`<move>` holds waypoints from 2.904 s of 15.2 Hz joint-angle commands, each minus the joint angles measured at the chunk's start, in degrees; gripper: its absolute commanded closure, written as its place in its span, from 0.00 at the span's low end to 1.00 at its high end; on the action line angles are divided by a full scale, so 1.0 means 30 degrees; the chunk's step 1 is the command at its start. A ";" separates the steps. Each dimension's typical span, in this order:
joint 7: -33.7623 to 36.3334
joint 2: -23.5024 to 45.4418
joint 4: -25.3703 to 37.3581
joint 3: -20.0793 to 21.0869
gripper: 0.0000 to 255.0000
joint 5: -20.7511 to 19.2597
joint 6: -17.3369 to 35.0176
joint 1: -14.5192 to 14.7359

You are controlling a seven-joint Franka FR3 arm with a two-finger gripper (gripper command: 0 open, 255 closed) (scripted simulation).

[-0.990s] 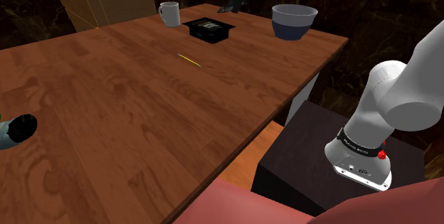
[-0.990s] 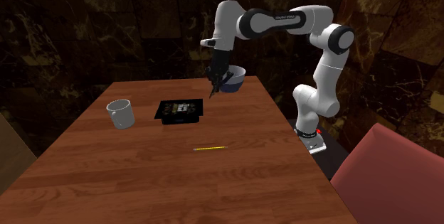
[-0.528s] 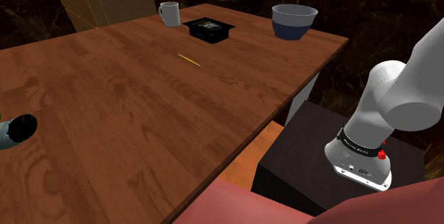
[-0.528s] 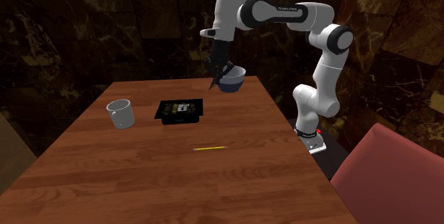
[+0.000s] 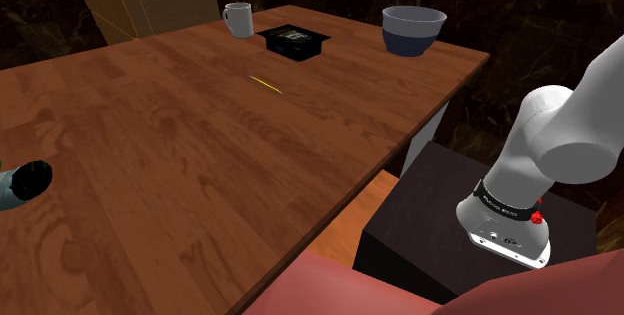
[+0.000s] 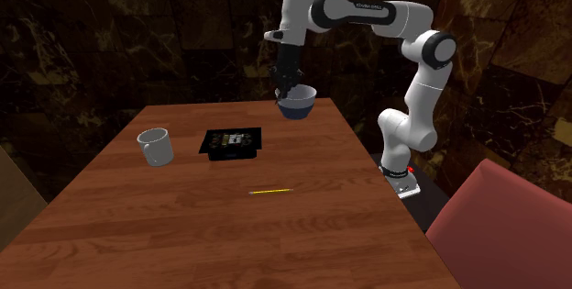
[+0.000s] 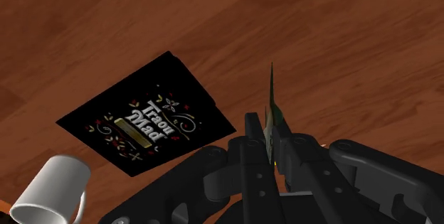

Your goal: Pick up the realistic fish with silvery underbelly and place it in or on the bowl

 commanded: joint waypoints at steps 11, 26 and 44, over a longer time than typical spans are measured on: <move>-0.5055 -0.1229 -0.0406 -0.3560 1.00 -0.0711 -0.1791 -0.1871; -0.8150 -0.1370 -0.2371 -0.5595 1.00 -0.1109 -0.0507 -0.2835; -0.8318 -0.1287 -0.1685 -0.5791 0.00 -0.1107 -0.1160 -0.2880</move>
